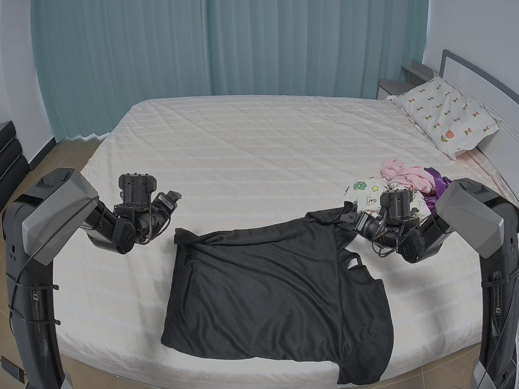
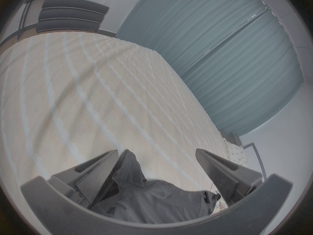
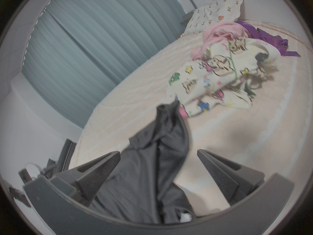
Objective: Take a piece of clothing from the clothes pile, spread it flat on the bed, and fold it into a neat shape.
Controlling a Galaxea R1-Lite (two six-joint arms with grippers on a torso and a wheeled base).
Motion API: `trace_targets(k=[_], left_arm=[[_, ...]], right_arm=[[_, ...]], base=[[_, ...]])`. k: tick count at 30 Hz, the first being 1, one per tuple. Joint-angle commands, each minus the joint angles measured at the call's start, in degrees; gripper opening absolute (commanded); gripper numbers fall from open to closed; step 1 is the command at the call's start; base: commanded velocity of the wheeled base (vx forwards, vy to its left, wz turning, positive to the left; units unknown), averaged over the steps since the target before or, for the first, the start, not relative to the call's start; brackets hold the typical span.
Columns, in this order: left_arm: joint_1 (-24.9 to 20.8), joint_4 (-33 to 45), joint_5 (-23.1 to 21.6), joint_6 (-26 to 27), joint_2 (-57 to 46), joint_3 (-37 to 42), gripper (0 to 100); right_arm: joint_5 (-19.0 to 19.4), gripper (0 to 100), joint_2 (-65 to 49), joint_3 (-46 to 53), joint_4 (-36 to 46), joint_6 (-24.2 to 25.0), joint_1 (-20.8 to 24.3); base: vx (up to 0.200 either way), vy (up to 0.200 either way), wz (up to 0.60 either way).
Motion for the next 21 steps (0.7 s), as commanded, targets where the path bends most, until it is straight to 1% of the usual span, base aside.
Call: trace_targets(k=[1,4,7,8,9,11,12,14,17,20,21], left_arm=[[1.47,-0.03,-0.23,-0.38,-2.54,3.31,100],[1.03,-0.12,-0.23,-1.70,-3.69,6.92,100],[-0.72,-0.65,-0.23,-5.39,-5.71,10.87,100],[-1.69,-1.17,-0.40,-7.85,-7.03,12.63,100],[-2.04,-1.53,-0.49,-9.17,-7.47,13.51,100],[-2.83,-2.23,-0.49,-10.66,-7.73,14.56,100],[-3.01,-2.58,-0.40,-10.93,-7.73,14.74,100],[-3.10,-2.93,-0.40,-11.10,-7.20,14.83,100],[-3.18,-3.02,-0.40,-12.59,-6.76,14.74,100],[-3.18,-3.02,-0.40,-12.59,-6.76,14.74,100],[-3.27,-3.46,-0.40,-15.41,-6.50,14.74,100]], right_arm=[[4.13,100,-1.65,9.47,-3.90,-5.37,-1.99],[6.68,100,-1.04,12.37,-7.33,-8.89,-2.61],[7.38,100,-0.51,12.90,-8.29,-8.98,-2.26],[7.47,100,-0.25,12.90,-8.29,-9.42,-2.08],[7.73,100,-0.07,12.90,-8.21,-9.50,-2.08],[9.23,100,0.81,12.90,-8.03,-9.68,-2.08],[10.11,0,1.25,12.90,-8.03,-9.94,-2.08],[10.98,0,1.95,13.08,-7.77,-10.65,-1.82],[10.98,0,3.09,12.90,-7.77,-10.82,-1.20],[10.98,0,3.09,12.90,-7.77,-10.82,-1.20],[11.07,0,3.01,12.90,-8.29,-10.74,-2.34]], base=[[0.000,0.000,0.00],[0.000,0.000,0.00],[0.000,0.000,0.00],[0.000,0.000,0.00],[0.000,0.000,0.00],[0.000,0.000,0.00],[0.000,0.000,0.00],[0.000,0.000,0.00],[0.000,0.000,0.00],[0.000,0.000,0.00],[0.000,0.000,0.00]])
